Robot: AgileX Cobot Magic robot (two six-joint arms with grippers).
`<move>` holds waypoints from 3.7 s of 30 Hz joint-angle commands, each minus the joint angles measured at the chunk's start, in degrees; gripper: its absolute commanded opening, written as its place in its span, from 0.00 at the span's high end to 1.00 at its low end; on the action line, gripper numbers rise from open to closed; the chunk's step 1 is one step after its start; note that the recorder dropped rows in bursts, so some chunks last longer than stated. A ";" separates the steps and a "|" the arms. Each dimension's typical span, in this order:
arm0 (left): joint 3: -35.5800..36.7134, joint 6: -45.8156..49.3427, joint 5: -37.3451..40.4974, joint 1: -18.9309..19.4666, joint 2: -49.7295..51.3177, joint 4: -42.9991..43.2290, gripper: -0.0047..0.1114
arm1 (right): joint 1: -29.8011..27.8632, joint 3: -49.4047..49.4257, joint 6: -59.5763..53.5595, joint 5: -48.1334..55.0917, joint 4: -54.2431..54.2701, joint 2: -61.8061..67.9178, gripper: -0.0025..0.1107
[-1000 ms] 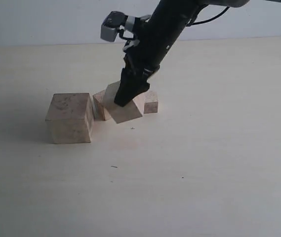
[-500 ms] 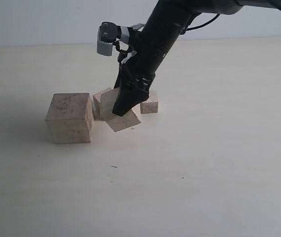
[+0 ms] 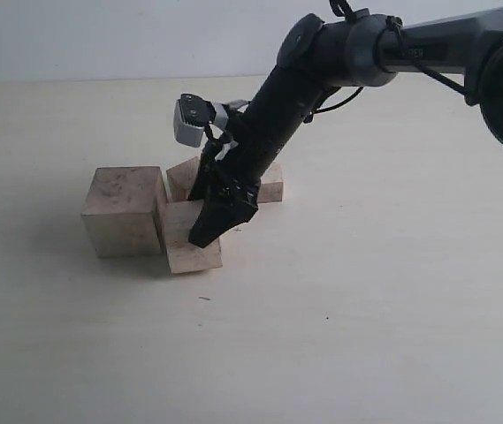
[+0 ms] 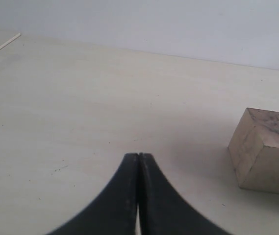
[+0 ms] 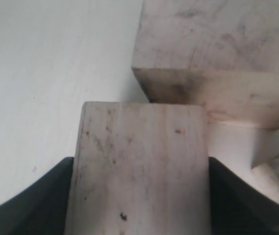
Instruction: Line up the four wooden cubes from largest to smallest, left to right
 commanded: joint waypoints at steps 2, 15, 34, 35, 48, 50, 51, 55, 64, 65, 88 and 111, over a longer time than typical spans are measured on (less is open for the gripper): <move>0.19 0.24 -0.56 -0.27 -0.36 -0.49 0.96 | -2.58 0.07 -1.96 -5.16 -0.13 0.84 0.98; 0.19 0.24 -0.56 -0.27 -0.36 -0.49 0.96 | -5.01 0.07 -6.07 -8.65 10.02 1.03 0.98; 0.19 0.24 -0.56 -0.27 -0.36 -0.49 0.96 | -4.89 0.07 -12.11 0.00 7.37 1.81 0.98; 0.19 0.24 -0.56 -0.27 -0.36 -0.49 0.96 | -4.89 0.07 -12.11 0.00 7.48 1.94 0.98; 0.19 0.24 -0.56 -0.27 -0.36 -0.49 0.96 | -4.89 0.07 -13.62 -1.18 9.79 3.86 0.98; 0.19 0.24 -0.56 -0.27 -0.36 -0.49 0.96 | -4.89 0.07 -14.14 -1.18 10.70 3.86 0.98; 0.19 0.24 -0.56 -0.27 -0.36 -0.49 0.96 | -4.89 0.07 -14.74 -1.18 10.88 3.86 0.98; 0.19 0.24 -0.56 -0.27 -0.36 -0.49 0.96 | -4.89 0.07 -14.96 -1.28 10.99 3.86 0.98; 0.19 0.24 -0.56 -0.27 -0.36 -0.49 0.96 | -4.89 0.07 -12.11 -2.69 15.13 3.86 0.69; 0.19 0.24 -0.56 -0.27 -0.36 -0.49 0.96 | -4.89 0.07 -12.11 -2.69 15.31 3.86 0.64; 0.19 0.24 -0.56 -0.27 -0.36 -0.49 0.96 | -4.89 0.07 -4.44 0.00 16.02 3.22 0.32; 0.19 0.24 -0.56 -0.27 -0.36 -0.49 0.96 | -5.00 0.07 17.85 -3.15 -11.67 -5.16 0.46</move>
